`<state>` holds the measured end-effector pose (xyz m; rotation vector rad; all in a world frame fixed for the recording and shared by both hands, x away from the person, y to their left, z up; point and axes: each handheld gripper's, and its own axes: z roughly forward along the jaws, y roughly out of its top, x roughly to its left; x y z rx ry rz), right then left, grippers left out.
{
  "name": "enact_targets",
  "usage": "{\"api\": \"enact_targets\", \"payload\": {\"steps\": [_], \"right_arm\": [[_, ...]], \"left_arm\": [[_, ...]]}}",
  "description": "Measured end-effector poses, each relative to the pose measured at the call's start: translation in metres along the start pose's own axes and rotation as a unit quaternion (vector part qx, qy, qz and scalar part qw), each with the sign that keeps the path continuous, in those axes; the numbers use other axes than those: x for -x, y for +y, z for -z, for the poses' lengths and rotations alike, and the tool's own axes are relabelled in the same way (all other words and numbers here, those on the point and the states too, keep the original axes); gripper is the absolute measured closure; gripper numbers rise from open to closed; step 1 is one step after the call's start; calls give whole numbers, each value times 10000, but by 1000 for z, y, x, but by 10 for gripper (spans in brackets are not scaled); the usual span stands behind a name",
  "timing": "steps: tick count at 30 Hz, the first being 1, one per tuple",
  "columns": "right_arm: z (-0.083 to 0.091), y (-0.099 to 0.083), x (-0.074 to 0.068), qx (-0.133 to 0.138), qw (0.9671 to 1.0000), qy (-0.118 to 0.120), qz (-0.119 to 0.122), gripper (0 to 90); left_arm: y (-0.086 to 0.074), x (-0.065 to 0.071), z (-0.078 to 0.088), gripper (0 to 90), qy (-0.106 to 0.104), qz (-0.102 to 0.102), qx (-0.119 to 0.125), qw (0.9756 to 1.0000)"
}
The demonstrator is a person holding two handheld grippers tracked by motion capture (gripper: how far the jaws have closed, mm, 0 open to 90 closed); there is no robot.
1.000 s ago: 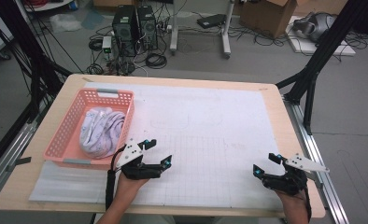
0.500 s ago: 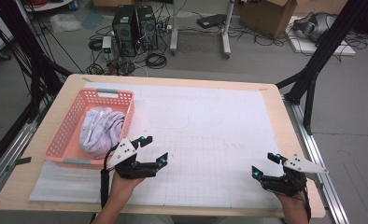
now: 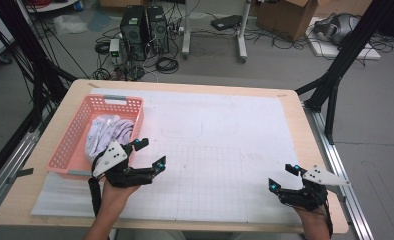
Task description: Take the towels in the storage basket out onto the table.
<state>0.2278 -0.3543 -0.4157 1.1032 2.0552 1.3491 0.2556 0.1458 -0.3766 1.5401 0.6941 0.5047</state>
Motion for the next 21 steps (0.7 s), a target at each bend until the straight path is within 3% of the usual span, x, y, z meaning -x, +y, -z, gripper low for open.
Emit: {"api": "enact_targets", "payload": {"steps": [10, 21], "right_arm": [[2, -1, 1, 30, 10000, 1, -22, 153], [4, -1, 2, 41, 10000, 20, -63, 153]], "left_arm": [[27, -23, 17, 179, 279, -64, 155, 9995], [46, -48, 28, 175, 547, -187, 17, 9983]]}}
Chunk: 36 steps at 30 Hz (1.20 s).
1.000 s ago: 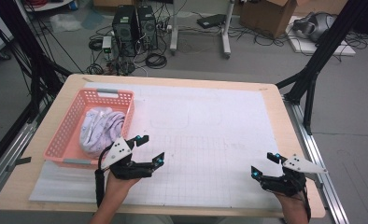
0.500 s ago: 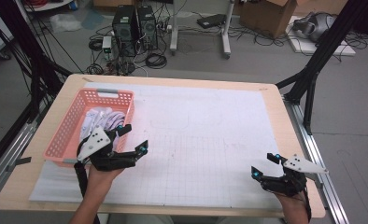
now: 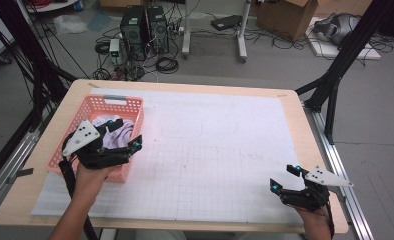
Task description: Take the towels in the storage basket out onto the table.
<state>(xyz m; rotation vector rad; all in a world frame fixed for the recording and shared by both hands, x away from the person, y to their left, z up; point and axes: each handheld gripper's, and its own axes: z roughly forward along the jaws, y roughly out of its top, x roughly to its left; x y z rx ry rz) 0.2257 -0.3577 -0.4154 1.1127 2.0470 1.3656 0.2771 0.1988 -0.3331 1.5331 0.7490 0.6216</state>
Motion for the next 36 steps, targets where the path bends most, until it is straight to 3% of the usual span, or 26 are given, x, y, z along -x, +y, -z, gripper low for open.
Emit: {"api": "enact_targets", "payload": {"steps": [5, 10, 13, 17, 21, 25, 30, 31, 33, 36], "right_arm": [[0, 0, 0, -24, 10000, -4, -25, 153], [1, -1, 0, -30, 10000, -21, -49, 153], [1, -1, 0, -38, 10000, -9, -35, 153], [0, -1, -1, -60, 10000, -10, -51, 153], [-1, -2, -1, -69, 10000, 1, -39, 153], [-1, -1, -2, -105, 9999, -5, -27, 153], [-1, -2, -1, -142, 9999, -14, -23, 153], [-1, -2, -1, -130, 9999, -16, -24, 153], [-1, -2, -1, -134, 9999, -22, -28, 153], [-1, -2, 0, -133, 9999, -24, -25, 153]], "left_arm": [[2, -22, 6, 173, 260, 124, -98, 9995], [-1, -46, 7, 171, 588, 230, -518, 9967], [-4, -60, 6, 171, 790, 270, -912, 9923], [-10, -75, 3, 171, 1033, 485, -1382, 9838], [-16, -84, -4, 173, 1125, 674, -1960, 9718], [-26, -91, -17, 184, 1273, 764, -2631, 9533], [-37, -100, -29, 191, 1454, 803, -3064, 9373], [-38, -101, -31, 193, 1451, 819, -3129, 9351], [-42, -104, -36, 190, 1456, 854, -3317, 9282], [-49, -108, -44, 175, 1555, 852, -3644, 9142]]}}
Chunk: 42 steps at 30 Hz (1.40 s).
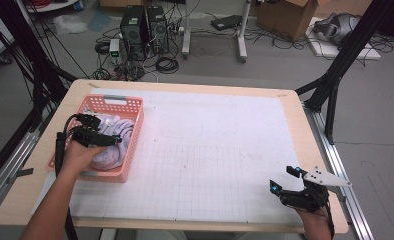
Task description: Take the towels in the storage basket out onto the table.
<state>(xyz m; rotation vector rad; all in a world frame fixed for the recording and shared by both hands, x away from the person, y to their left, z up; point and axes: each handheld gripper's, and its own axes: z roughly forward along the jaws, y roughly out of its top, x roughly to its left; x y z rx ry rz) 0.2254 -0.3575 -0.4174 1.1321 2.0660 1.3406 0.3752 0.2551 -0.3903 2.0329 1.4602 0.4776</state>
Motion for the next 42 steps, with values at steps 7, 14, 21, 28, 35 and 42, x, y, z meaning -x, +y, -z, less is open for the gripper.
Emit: {"api": "enact_targets", "payload": {"steps": [7, 14, 21, 28, 35, 42], "right_arm": [[-1, 0, 0, -26, 10000, 2, 41, 153], [-2, 0, -1, -78, 10000, 13, 42, 153], [-1, -1, 0, -81, 10000, -11, 27, 155], [0, -1, 1, -78, 10000, -41, -15, 155], [1, -1, 1, -90, 9999, -32, -44, 155], [1, 0, 0, -80, 10000, -26, -35, 156]], "left_arm": [[-2, 3, -22, 49, 169, -232, -506, 9983], [-1, 9, -28, 154, 346, -572, -605, 9959], [-1, 1, -19, 585, -38, -273, -375, 9989], [-2, -9, -2, 625, -207, 13, 398, 9990], [-3, -12, 23, 621, -213, -146, 1413, 9896], [-8, -15, 43, 618, -365, -82, 2246, 9737]]}}
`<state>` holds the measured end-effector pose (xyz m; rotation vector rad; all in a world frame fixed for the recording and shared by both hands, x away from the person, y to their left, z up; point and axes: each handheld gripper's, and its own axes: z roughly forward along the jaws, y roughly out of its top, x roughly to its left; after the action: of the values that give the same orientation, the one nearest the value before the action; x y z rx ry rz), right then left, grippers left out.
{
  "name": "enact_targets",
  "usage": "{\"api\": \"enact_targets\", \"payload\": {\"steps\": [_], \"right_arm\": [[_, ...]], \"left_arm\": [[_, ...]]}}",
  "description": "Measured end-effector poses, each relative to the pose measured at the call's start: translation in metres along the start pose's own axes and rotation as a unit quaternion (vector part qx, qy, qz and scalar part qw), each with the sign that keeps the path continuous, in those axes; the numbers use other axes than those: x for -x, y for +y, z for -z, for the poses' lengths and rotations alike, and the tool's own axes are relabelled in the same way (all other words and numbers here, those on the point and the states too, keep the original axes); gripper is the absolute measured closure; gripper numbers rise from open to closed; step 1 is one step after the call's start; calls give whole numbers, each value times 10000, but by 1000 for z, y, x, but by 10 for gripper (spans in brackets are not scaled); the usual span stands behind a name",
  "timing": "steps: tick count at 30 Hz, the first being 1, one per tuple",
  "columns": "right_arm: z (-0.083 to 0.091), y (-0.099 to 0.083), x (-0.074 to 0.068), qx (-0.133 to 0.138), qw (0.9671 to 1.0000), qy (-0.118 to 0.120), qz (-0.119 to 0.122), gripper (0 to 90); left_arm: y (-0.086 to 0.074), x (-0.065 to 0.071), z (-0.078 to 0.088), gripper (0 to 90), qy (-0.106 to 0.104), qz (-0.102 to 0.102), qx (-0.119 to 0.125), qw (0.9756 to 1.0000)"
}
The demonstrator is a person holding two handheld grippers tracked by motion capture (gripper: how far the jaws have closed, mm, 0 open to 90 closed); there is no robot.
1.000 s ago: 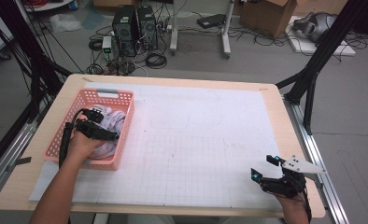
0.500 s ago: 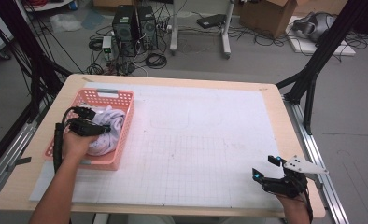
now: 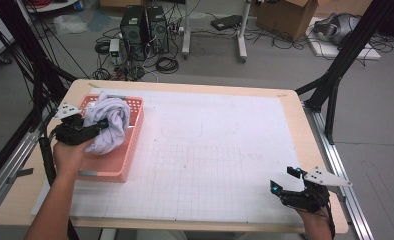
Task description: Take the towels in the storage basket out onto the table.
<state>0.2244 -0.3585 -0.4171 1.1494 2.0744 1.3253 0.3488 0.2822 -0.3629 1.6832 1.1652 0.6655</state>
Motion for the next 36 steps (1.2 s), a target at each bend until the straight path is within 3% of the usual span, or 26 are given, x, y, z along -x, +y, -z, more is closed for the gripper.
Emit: {"api": "enact_targets", "payload": {"steps": [7, 12, 16, 27, 32, 36], "right_arm": [[0, 0, 0, 6, 10000, 27, -2, 159], [0, 0, 0, 39, 10000, 36, -8, 159], [0, 0, -1, 18, 10000, 50, -2, 159], [-1, 0, -2, -6, 10000, 63, 5, 159], [-2, 0, -2, -2, 10000, 68, 7, 159], [-3, 0, -2, -19, 10000, 79, 30, 159]], "left_arm": [[4, 1, 14, 615, -361, 145, 614, 9974], [7, 3, 22, 614, -675, 311, 1064, 9915], [12, 9, 27, 615, -859, 240, 1305, 9874], [34, 32, 37, 614, -1442, -103, 1977, 9695], [42, 48, 36, 613, -1799, -258, 2050, 9617], [47, 66, 30, 605, -2137, -332, 2070, 9541]]}}
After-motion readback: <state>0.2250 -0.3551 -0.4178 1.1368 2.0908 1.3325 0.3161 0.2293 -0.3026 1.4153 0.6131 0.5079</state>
